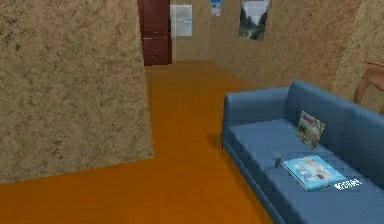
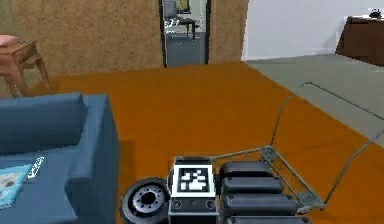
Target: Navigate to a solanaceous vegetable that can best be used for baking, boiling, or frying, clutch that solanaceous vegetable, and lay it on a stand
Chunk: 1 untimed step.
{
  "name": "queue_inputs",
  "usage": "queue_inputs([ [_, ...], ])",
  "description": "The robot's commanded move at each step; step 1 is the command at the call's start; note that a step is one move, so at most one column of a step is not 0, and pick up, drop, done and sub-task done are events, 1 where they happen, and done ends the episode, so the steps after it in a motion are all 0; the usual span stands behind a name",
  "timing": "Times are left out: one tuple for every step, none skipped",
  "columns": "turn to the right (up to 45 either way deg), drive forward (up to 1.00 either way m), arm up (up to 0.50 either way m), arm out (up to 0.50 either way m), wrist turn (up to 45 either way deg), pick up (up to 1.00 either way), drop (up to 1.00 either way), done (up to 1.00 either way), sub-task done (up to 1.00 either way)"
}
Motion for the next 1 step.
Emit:
queue_inputs([
  [0.0,1.0,0.0,0.0,0.0,0.0,0.0,0.0,0.0],
])
